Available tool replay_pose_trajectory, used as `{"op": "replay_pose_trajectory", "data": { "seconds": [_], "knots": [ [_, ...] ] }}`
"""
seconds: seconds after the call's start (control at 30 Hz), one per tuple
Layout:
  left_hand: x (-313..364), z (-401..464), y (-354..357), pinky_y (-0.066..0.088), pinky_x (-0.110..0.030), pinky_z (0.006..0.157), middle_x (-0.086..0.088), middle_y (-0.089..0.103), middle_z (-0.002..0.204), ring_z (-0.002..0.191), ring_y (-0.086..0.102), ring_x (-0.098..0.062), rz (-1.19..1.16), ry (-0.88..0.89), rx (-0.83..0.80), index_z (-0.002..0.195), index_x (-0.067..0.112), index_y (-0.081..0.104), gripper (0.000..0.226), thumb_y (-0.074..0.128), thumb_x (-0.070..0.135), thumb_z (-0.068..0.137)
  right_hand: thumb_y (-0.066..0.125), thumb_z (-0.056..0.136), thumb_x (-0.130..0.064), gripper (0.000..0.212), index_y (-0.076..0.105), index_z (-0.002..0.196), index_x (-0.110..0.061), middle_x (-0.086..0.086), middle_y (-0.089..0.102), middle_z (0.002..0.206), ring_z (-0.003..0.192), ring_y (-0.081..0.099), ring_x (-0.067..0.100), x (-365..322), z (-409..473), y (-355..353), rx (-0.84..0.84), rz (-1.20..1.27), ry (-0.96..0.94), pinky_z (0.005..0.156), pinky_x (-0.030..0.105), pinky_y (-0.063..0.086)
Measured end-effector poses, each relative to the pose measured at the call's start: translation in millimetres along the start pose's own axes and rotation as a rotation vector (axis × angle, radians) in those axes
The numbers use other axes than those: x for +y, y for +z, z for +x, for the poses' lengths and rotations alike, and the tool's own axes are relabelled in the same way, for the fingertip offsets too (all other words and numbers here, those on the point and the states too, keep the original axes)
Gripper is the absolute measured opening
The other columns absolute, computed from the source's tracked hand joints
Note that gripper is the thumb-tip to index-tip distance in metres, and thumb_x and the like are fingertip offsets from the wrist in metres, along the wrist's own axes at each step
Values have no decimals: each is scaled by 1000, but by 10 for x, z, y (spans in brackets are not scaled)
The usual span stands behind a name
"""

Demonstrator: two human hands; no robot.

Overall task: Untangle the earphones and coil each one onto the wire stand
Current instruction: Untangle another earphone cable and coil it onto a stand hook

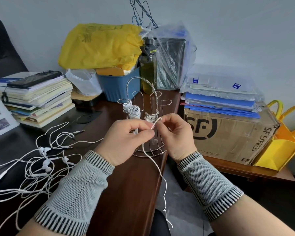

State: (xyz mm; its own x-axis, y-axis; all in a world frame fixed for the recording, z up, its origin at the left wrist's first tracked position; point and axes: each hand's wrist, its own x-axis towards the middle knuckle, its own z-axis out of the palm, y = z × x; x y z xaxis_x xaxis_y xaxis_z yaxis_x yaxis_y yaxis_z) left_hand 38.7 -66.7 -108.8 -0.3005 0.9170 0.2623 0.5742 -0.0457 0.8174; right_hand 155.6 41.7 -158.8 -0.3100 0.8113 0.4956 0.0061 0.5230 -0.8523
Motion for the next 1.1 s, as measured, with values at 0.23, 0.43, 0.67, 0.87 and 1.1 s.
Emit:
{"op": "replay_pose_trajectory", "data": {
  "seconds": [0.23, 0.43, 0.67, 0.87, 1.1],
  "knots": [
    [-6, 61, 129, 55, -36, 84, 8, 76, 83, 89, 71, -10, -246, -92, 327, 79, 24, 75, 15, 67, 31, 89, 64, 91, -10, 12, 63, 78, -10, -3, 58, 67, 51, 50, -4, -127, -11, -14, -12, 181, 90, 51, 8, 40],
    [23, 85, 249, 52, -24, 76, 11, 73, 69, 72, 70, 0, -203, -151, 473, 74, 24, 70, 23, 60, 29, 94, 55, 96, -22, 30, 60, 76, 0, 7, 57, 67, 61, 51, 10, -147, 18, 33, -3, 149, 134, 61, 35, 48],
    [-38, 82, 256, 49, -19, 71, 9, 73, 70, 69, 66, 0, 109, -187, 444, 75, 14, 72, 41, 47, 35, 99, 58, 94, -28, 39, 55, 58, -11, -6, 47, 50, 50, 43, 8, -218, 77, 60, 16, 2, 154, 55, 28, 39],
    [-83, 103, 284, 56, -37, 82, 4, 73, 69, 70, 71, -8, 94, -220, 398, 75, 6, 69, 41, 44, 28, 100, 62, 89, -26, 39, 58, 55, -6, 3, 54, 50, 50, 47, 13, -240, 107, 66, 40, -13, 195, 56, 29, 43],
    [-60, 87, 238, 59, -41, 74, 6, 72, 76, 66, 72, -6, 66, -279, 349, 77, 7, 67, 31, 45, 18, 96, 70, 82, -24, 33, 56, 54, -14, -3, 54, 51, 49, 48, 11, -156, 98, 47, 76, 37, 237, 56, 28, 44]
  ]
}}
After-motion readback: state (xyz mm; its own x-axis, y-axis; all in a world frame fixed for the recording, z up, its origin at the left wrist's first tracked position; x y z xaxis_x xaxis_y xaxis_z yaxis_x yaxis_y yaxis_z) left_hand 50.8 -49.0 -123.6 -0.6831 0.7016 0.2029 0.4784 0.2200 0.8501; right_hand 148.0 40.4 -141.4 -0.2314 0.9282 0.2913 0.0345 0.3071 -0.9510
